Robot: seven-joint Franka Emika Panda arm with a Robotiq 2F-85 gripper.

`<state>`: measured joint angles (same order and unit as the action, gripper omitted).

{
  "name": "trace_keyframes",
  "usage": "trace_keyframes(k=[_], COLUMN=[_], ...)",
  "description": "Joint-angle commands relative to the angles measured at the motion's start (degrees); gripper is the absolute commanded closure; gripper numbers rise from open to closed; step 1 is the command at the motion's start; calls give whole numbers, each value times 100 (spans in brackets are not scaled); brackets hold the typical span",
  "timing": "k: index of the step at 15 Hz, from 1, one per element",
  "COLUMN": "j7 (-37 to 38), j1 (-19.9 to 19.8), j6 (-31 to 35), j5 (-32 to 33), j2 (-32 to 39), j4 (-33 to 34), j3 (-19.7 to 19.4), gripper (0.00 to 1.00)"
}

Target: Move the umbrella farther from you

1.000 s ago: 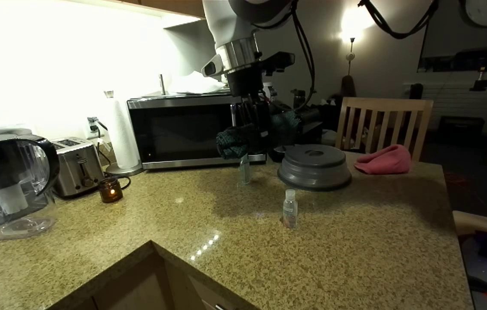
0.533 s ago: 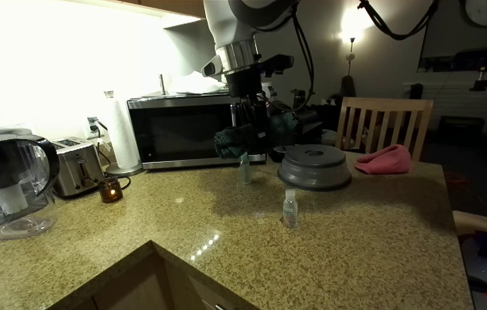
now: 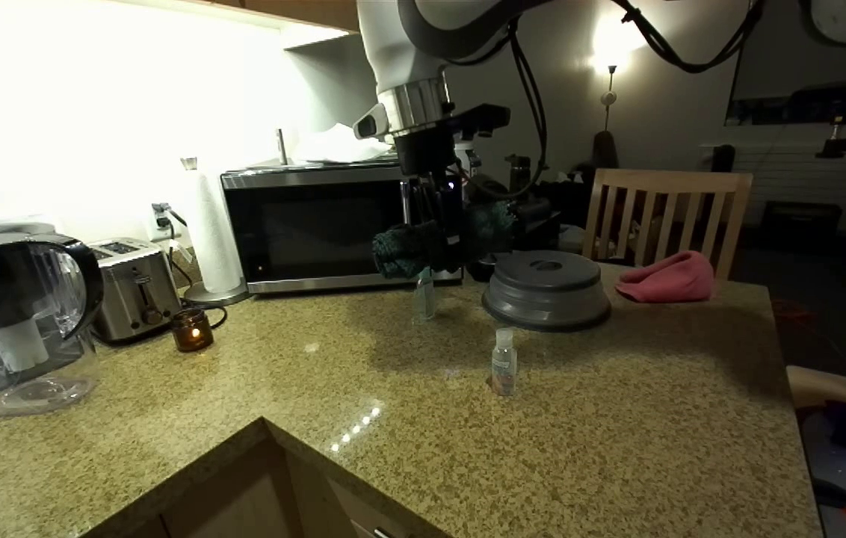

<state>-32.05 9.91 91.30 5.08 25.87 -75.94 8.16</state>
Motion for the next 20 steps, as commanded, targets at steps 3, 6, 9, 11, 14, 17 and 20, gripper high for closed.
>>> trace_keyframes(k=[3, 6, 9, 11, 14, 17, 20], j7=[118, 125, 125, 125, 148, 143, 97], j1=[-61, -61, -61, -61, -24, -11, -58], j6=[31, 38, 39, 39, 41, 160, 281], j5=[37, 36, 36, 36, 163, 346, 481], j2=[-11, -31, -33, -33, 34, 107, 184], j4=[-53, -73, -73, -73, 10, 34, 75], j3=[87, 87, 87, 87, 61, 16, -13], gripper=[55, 55, 55, 80, 80, 80, 80])
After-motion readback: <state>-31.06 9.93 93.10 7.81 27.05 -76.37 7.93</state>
